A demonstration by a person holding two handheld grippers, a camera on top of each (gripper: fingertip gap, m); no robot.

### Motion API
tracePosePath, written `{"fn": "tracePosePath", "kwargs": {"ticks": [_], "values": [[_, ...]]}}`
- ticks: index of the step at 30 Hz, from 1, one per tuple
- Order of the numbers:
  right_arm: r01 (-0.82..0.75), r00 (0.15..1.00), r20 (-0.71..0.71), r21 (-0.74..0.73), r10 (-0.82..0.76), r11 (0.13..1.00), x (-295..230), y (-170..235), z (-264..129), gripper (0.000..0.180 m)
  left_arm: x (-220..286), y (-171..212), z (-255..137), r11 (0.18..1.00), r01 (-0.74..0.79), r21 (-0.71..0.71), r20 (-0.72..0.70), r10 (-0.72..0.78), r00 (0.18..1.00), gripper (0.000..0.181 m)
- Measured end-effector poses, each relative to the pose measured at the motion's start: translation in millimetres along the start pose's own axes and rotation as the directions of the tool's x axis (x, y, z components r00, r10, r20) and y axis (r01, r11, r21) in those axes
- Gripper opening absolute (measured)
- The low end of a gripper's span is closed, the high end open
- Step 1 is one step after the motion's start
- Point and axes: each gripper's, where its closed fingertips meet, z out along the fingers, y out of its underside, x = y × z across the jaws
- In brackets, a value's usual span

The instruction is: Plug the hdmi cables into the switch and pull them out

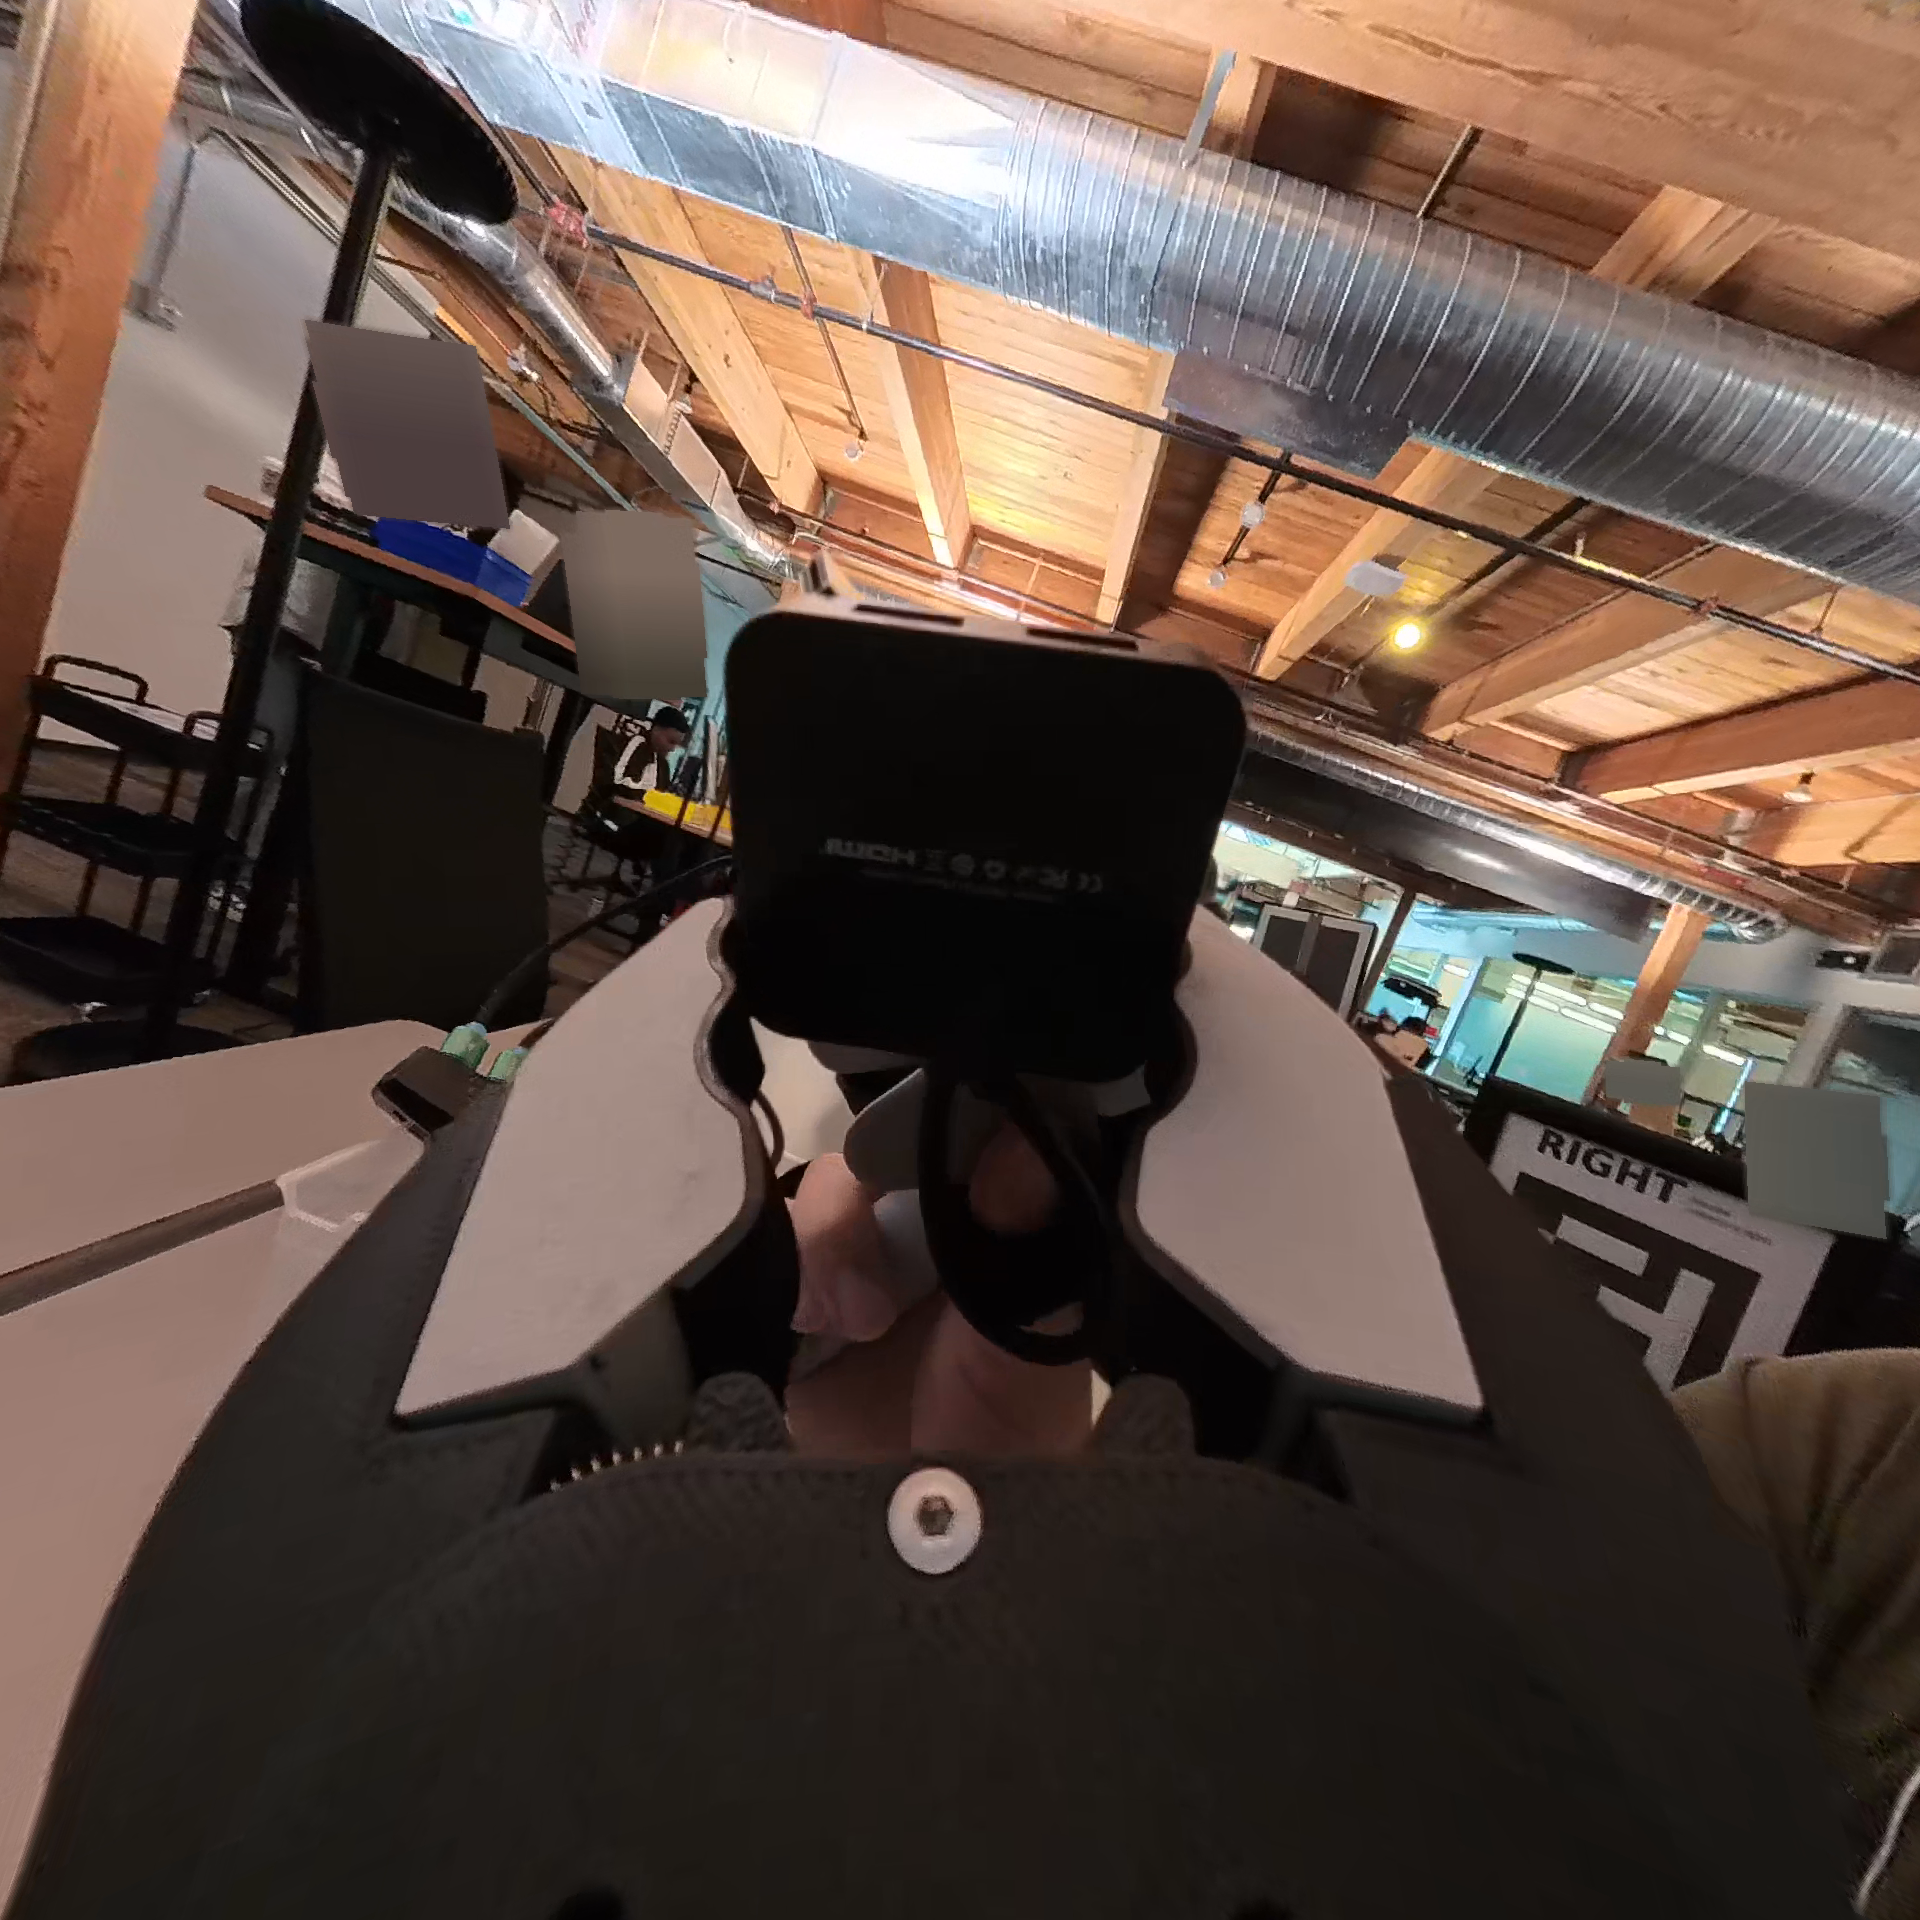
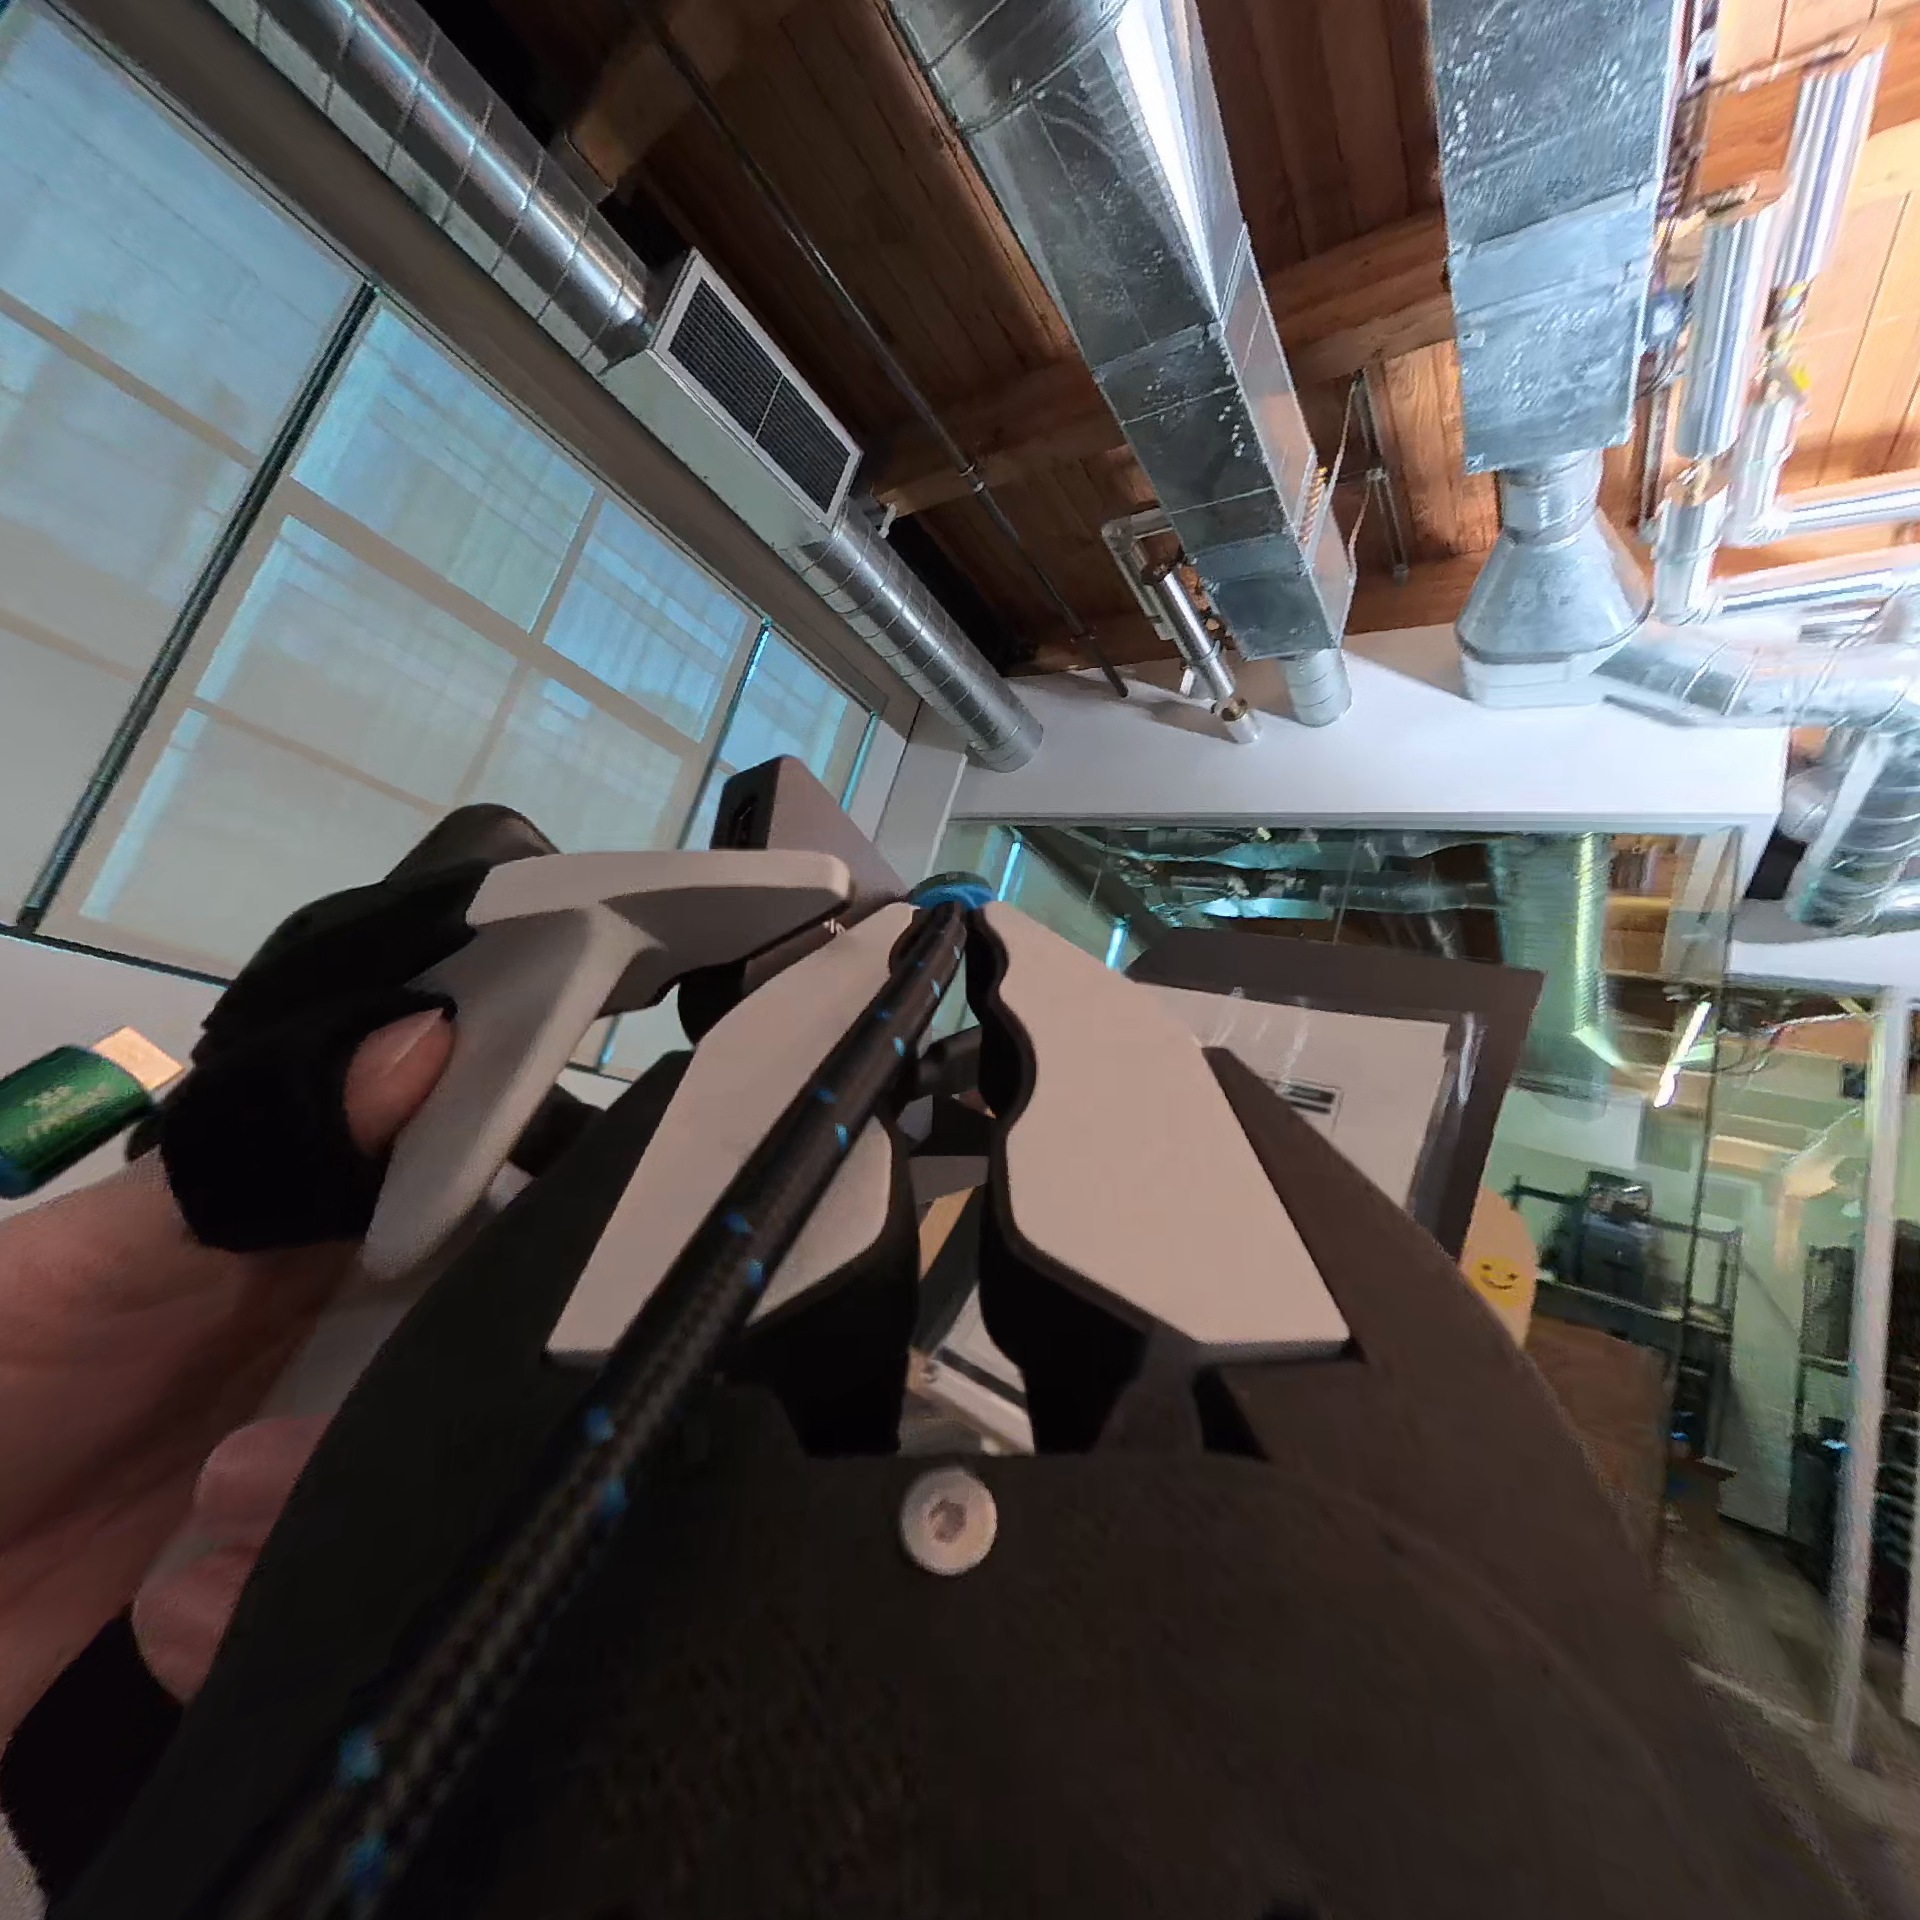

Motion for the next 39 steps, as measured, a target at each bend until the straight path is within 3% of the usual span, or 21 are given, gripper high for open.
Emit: {"fn": "tracePosePath", "kwargs": {"ticks": [10, 15, 18, 21, 24, 29, 32, 39], "values": [[-0.128, 0.992, 0.007, -0.011, 0.128, 0.992, 22.4, 4.0, -0.6, 0.007, -8.1, -14.9, -9.0, 0.947, -0.32, -0.038, 0.149, 0.322, 0.935, 0.073], [-0.314, 0.948, 0.049, -0.019, 0.314, 0.949, 40.9, -14.0, 1.4, 0.007, -17.5, -61.9, -41.1, 0.753, -0.657, 0.015, 0.359, 0.609, 0.707, 0.072], [-0.558, 0.805, 0.203, -0.064, 0.558, 0.828, 23.1, -34.3, 7.4, 0.007, -10.2, -92.0, -63.6, 0.628, -0.776, 0.057, 0.445, 0.68, 0.583, 0.073], [-0.766, 0.531, 0.354, -0.188, 0.77, 0.614, -9.9, -52.3, 10.8, 0.007, 4.4, -119.2, -87.8, 0.501, -0.86, 0.095, 0.535, 0.703, 0.469, 0.073], [-0.855, 0.318, 0.414, -0.265, 0.853, 0.447, -39.6, -64.1, 10.9, 0.007, 23.0, -132.7, -103.5, 0.35, -0.933, 0.087, 0.604, 0.726, 0.329, 0.073], [-0.921, 0.068, 0.38, -0.331, 0.922, 0.205, -72.7, -62.9, 10.6, 0.007, 53.2, -129.7, -105.8, 0.101, -0.995, 0.015, 0.663, 0.744, 0.085, 0.073], [-0.931, -0.031, 0.342, -0.352, 0.939, 0.098, -83.9, -56.0, 9.9, 0.007, 68.9, -125.7, -103.8, -0.003, -1.0, -0.001, 0.681, 0.732, -0.004, 0.072], [-0.931, -0.136, 0.303, -0.365, 0.943, -0.017, -90.5, -55.5, 8.3, 0.007, 89.4, -122.4, -104.8, -0.171, -0.983, -0.073, 0.695, 0.698, -0.173, 0.072]]}}
